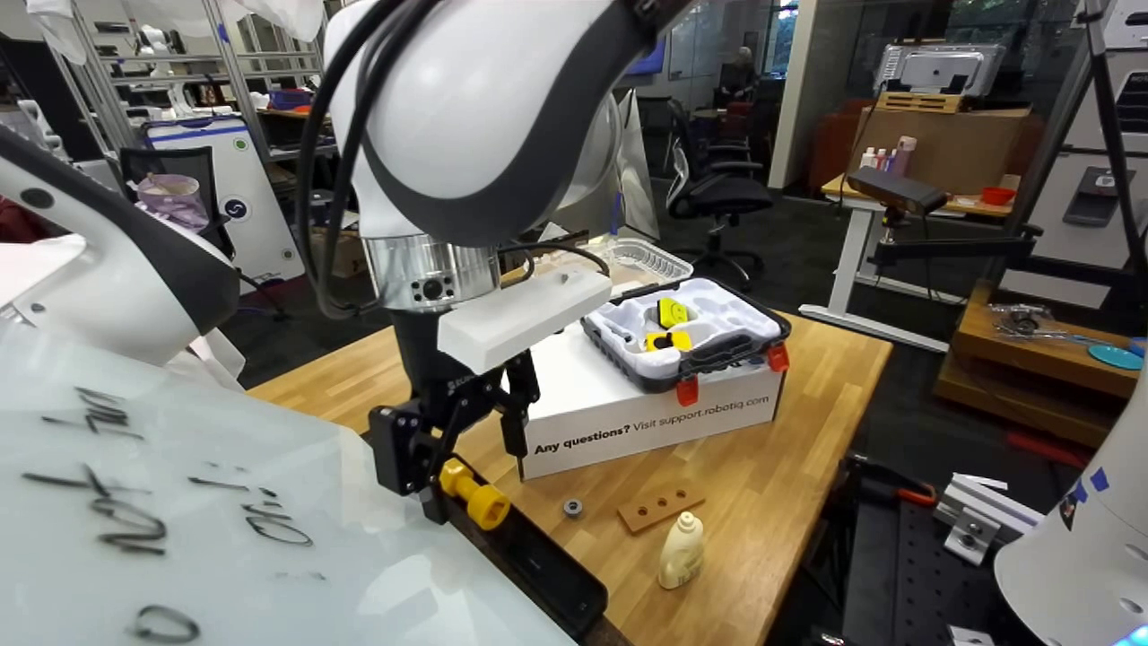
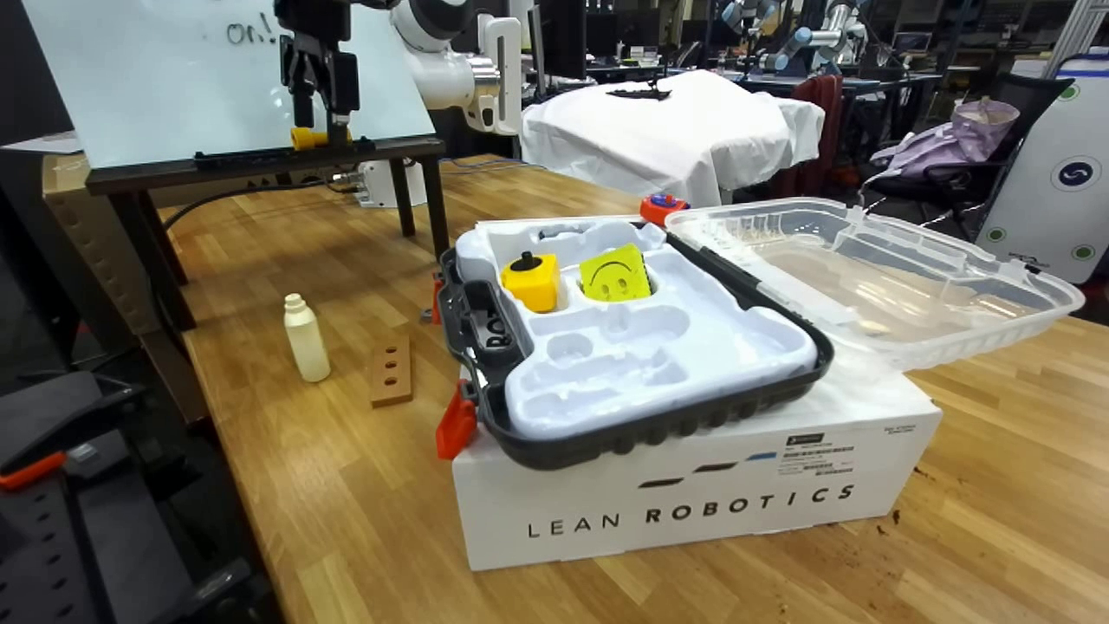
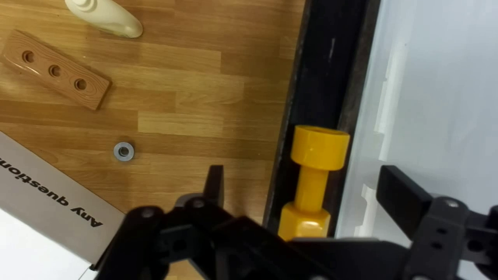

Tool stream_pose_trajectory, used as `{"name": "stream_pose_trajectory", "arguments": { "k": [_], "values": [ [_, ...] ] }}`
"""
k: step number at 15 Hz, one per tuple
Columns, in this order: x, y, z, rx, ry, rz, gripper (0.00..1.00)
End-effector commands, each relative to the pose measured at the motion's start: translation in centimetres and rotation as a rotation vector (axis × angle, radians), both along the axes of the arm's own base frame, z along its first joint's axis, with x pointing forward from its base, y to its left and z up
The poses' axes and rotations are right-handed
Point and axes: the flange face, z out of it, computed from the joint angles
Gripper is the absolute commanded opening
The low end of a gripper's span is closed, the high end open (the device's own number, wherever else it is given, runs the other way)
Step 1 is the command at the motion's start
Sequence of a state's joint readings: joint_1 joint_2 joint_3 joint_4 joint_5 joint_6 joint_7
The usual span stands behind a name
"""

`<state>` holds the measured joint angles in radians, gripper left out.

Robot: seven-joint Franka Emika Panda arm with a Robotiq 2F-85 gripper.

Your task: Remove the yellow object from the whiteboard and put it in the black and white case on the table

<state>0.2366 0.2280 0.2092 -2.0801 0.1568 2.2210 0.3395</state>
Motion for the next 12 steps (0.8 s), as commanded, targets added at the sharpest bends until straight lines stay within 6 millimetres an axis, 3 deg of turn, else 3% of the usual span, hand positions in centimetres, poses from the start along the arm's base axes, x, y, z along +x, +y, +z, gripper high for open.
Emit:
{"name": "stream_pose_trajectory", "arguments": {
  "k": [1, 2, 4, 12],
  "values": [
    [0.24, 0.42, -0.01, -0.001, 0.007, -0.009, 1.0],
    [0.24, 0.48, -0.04, 0.0, 0.006, -0.009, 0.99],
    [0.23, 0.65, -0.04, 0.007, 0.005, -0.008, 0.74],
    [0.22, 1.3, 0.25, 0.032, 0.005, -0.007, 0.19]
  ]
}}
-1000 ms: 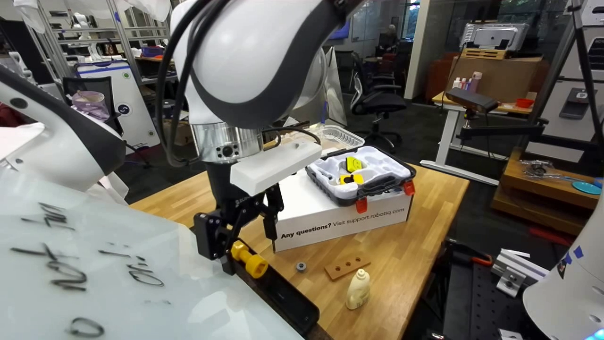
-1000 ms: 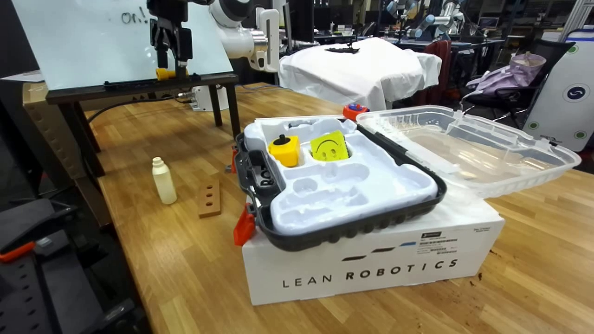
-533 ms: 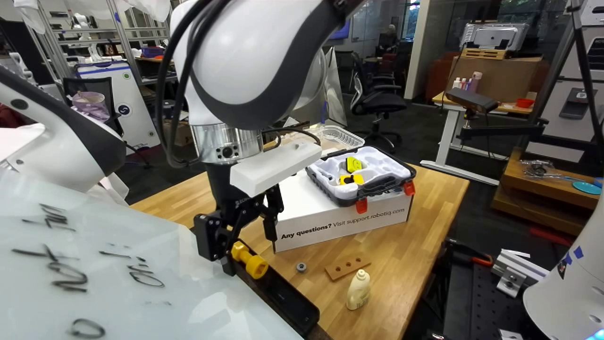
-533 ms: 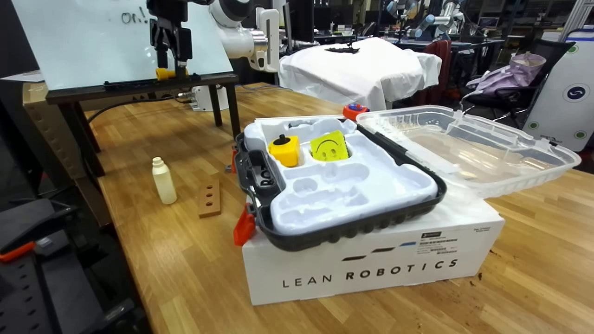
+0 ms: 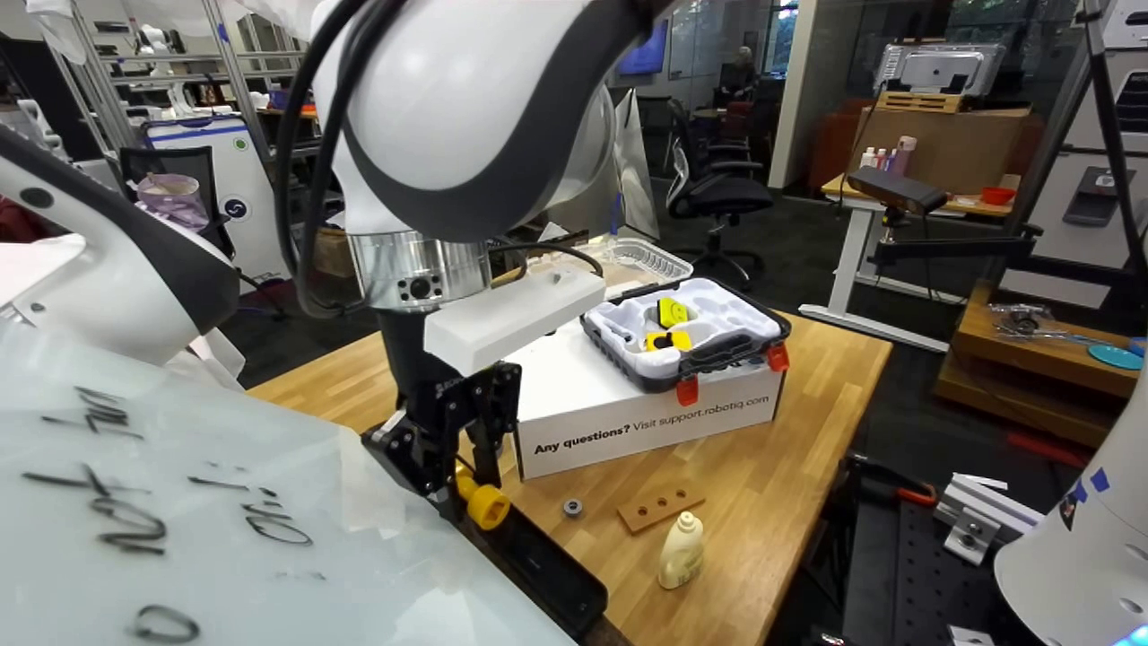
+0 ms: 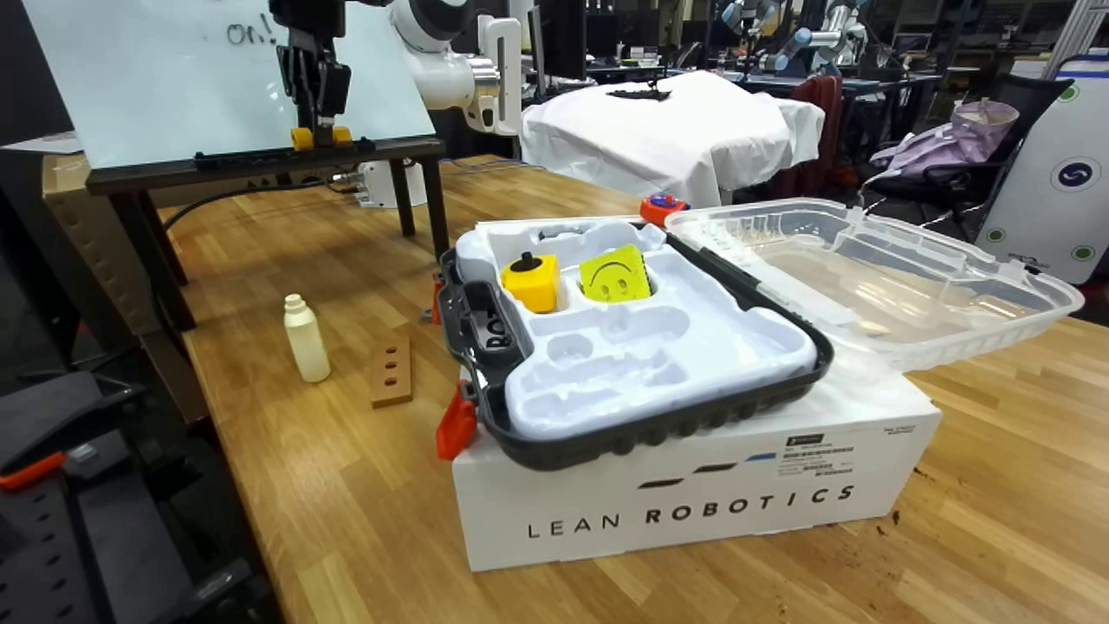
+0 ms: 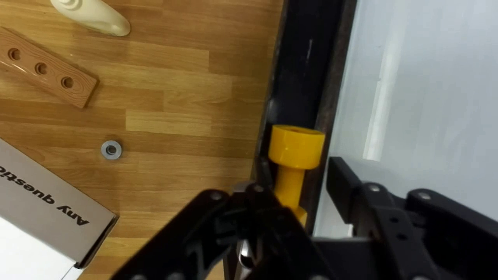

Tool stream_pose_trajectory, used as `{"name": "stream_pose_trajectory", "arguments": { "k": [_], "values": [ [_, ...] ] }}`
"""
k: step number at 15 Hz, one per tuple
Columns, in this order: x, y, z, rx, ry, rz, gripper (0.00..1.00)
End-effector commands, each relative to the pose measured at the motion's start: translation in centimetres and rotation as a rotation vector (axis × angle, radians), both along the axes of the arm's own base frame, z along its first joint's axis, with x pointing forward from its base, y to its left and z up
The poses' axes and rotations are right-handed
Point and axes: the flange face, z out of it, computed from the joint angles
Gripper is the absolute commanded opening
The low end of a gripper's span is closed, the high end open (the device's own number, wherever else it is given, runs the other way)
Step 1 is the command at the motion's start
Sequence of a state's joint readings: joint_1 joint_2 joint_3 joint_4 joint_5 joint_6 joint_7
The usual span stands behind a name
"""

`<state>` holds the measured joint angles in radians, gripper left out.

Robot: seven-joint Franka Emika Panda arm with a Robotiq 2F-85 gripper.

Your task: Remove the yellow object from the whiteboard and put it in the black and white case on the table

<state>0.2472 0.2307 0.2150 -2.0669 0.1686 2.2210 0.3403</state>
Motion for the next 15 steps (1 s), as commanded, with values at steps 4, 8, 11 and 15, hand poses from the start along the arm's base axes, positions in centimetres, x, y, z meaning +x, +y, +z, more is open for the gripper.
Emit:
{"name": "stream_pose_trajectory", "arguments": {
  "k": [4, 8, 11, 15],
  "values": [
    [0.4, -0.1, -0.3, 0.02, 0.018, -0.025, 0.04],
    [0.4, -0.3, 0.1, 0.025, 0.012, -0.024, 0.05],
    [0.5, -0.4, 0.7, 0.034, 0.001, -0.027, 0.05],
    [0.5, -0.5, 1.8, 0.049, -0.024, -0.038, 0.05]
  ]
}}
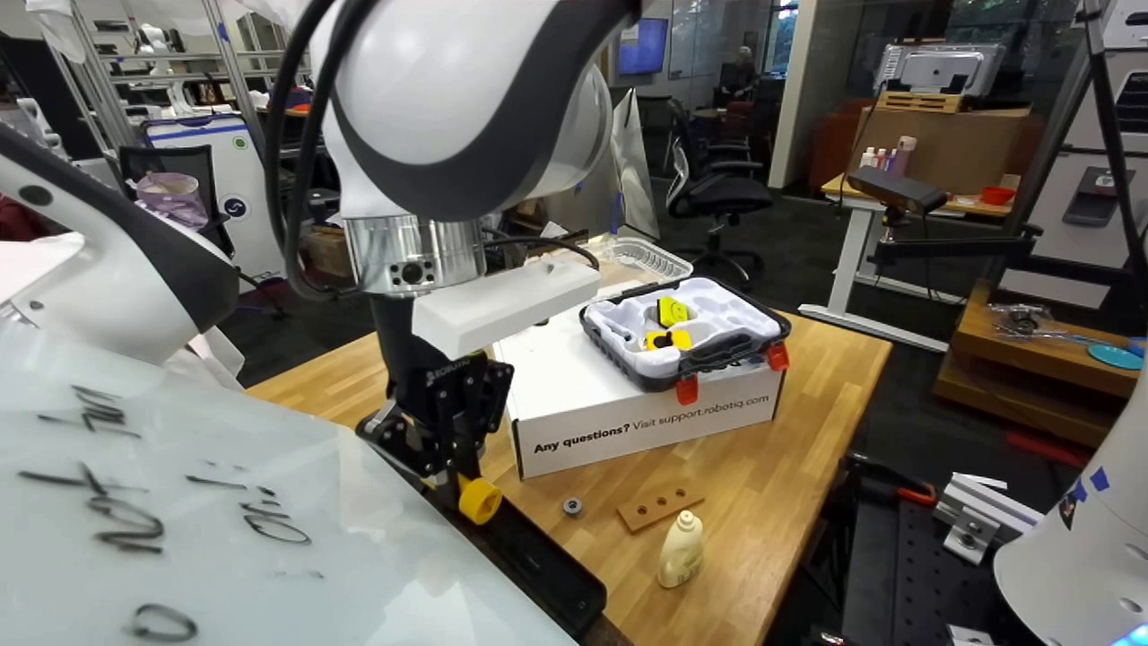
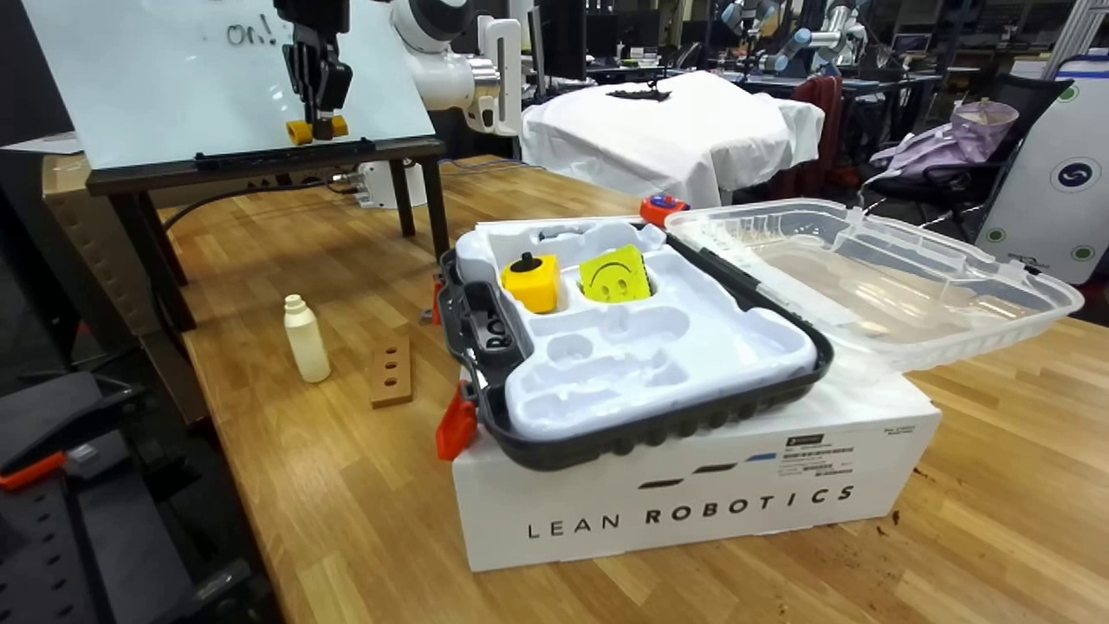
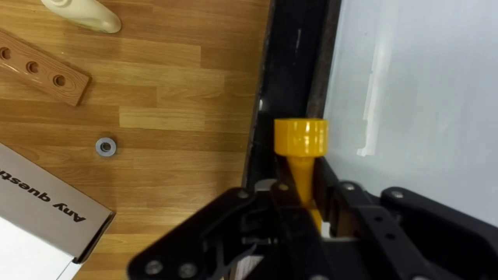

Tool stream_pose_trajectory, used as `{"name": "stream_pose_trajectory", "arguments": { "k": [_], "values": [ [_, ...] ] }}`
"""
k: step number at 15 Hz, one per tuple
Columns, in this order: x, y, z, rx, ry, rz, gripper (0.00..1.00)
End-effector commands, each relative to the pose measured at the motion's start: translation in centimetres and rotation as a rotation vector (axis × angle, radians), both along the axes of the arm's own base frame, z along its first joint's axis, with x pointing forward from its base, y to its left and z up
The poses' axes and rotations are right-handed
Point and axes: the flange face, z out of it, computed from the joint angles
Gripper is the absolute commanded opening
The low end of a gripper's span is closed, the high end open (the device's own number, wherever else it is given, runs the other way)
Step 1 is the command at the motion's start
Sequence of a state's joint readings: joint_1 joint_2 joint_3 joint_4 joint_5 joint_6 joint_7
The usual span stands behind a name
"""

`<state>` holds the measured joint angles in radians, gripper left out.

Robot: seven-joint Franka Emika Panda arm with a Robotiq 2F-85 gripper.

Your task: Remove the yellow object from the whiteboard and put it in the black and white case on the table

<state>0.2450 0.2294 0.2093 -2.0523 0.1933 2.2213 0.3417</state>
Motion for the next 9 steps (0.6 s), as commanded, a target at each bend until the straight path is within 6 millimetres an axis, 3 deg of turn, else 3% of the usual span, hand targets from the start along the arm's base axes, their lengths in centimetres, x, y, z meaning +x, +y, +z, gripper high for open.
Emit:
{"name": "stream_pose_trajectory", "arguments": {
  "k": [1, 5, 9],
  "values": [
    [-0.1, -0.9, 1.6, 0.027, -0.029, -0.026, 0.05],
    [0.2, -3.8, 4.0, 0.035, -0.072, -0.097, 0.05],
    [-0.3, -9.9, 6.3, 0.024, -0.115, -0.226, 0.05]
  ]
}}
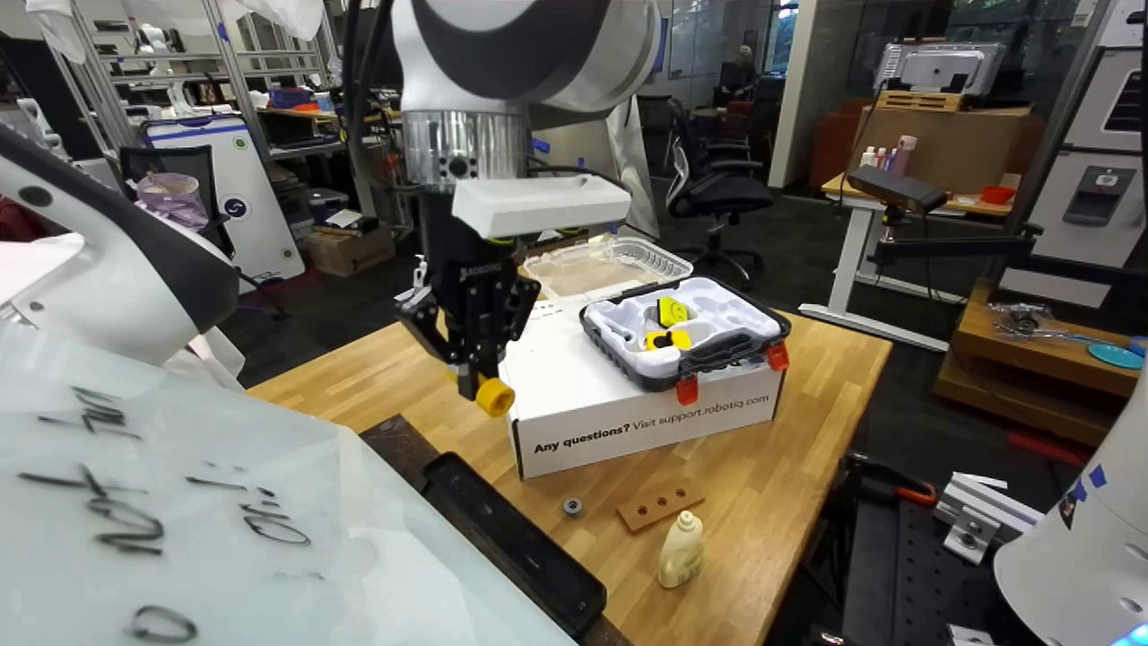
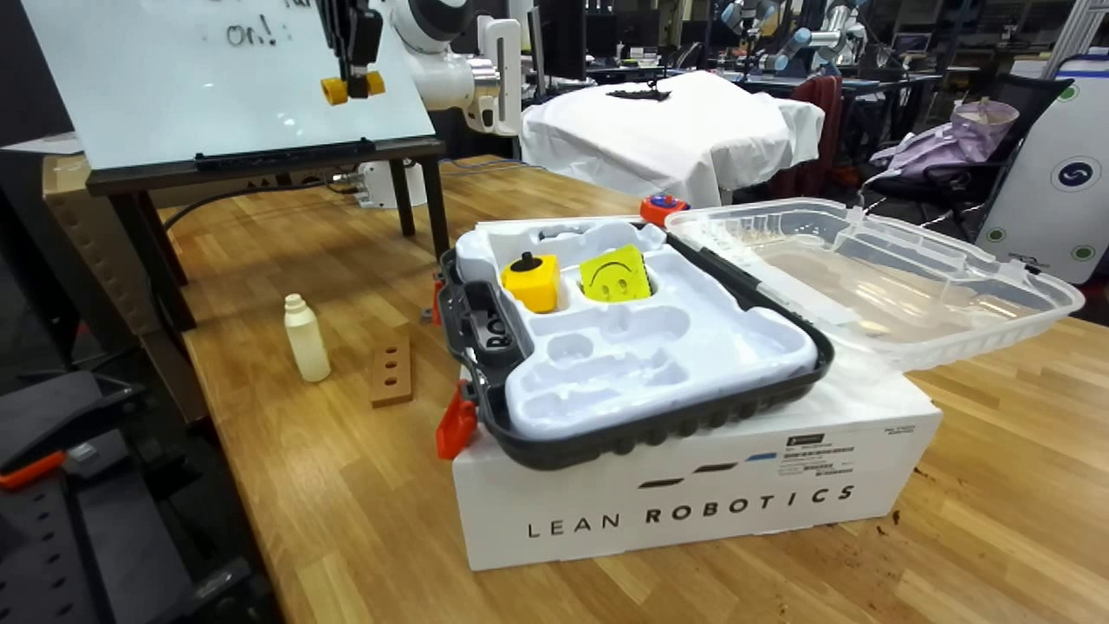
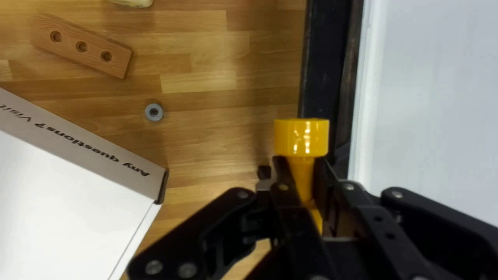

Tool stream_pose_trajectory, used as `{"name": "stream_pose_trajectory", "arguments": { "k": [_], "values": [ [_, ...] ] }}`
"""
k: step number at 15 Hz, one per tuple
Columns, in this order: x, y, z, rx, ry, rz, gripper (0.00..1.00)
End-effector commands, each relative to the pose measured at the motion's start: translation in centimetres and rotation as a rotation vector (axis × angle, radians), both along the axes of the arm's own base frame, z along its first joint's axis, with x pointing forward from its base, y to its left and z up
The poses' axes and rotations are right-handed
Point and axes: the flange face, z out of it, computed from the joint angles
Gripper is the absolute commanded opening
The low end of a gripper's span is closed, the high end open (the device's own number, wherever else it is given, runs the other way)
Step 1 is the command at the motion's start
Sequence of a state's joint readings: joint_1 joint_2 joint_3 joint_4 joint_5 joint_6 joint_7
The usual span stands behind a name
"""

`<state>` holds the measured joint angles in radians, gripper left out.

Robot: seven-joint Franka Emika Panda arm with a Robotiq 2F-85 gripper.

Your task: Remove the yellow object from the whiteboard and put it in the black and white case on the table

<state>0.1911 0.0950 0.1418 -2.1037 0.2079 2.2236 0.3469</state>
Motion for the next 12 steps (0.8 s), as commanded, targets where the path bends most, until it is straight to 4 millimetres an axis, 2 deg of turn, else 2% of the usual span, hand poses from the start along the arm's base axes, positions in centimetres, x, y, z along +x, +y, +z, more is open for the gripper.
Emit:
{"name": "stream_pose_trajectory", "arguments": {
  "k": [1, 6, 8, 12],
  "values": [
    [-1.7, -4.8, 1.6, 0.016, -0.037, -0.128, 0.05],
    [-4.7, -12.4, 2.6, 0.027, -0.031, -0.334, 0.05],
    [-5.9, -14.4, 2.8, 0.026, -0.031, -0.398, 0.05],
    [-8.3, -16.5, 3.1, 0.039, -0.024, -0.501, 0.05]
  ]
}}
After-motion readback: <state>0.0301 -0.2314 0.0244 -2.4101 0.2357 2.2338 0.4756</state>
